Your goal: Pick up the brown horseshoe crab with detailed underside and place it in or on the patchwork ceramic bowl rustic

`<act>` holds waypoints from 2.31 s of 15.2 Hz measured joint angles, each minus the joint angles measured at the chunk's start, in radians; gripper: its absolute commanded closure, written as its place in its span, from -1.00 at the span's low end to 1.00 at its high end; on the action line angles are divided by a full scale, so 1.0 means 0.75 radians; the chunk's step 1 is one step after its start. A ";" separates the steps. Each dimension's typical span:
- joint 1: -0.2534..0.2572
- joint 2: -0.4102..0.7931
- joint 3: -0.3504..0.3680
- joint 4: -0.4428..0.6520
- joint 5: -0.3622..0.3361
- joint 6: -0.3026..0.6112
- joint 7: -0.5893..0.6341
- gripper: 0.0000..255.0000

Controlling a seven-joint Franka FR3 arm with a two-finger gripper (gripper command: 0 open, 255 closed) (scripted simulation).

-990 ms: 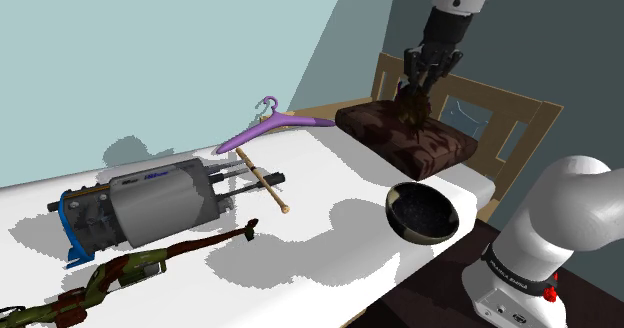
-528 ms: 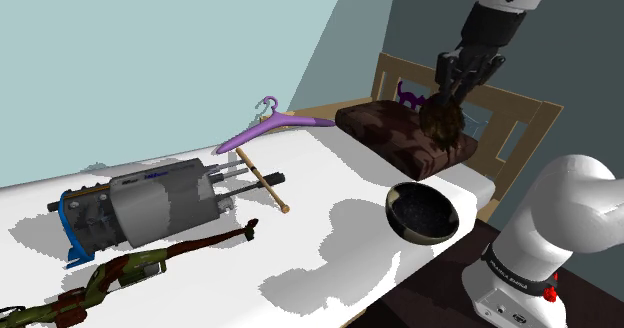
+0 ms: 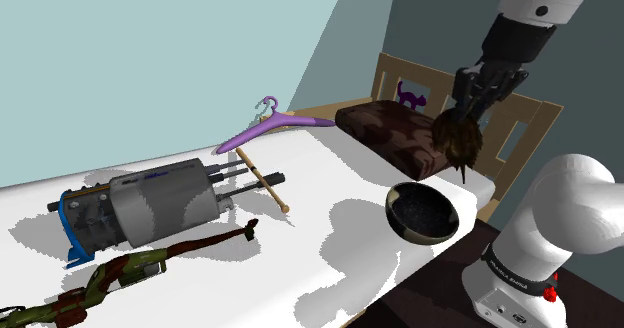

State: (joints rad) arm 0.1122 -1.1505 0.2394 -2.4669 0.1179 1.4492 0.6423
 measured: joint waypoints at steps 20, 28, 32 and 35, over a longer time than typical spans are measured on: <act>0.061 -0.167 0.077 -0.425 0.081 0.253 0.021 1.00; 0.066 -0.178 0.080 -0.441 0.085 0.259 0.023 -1.00; 0.066 -0.178 0.080 -0.441 0.085 0.259 0.023 -1.00; 0.057 -0.156 0.073 -0.379 0.076 0.220 0.025 -1.00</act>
State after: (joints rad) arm 0.1552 -1.2675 0.2941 -2.7510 0.1751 1.6145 0.6607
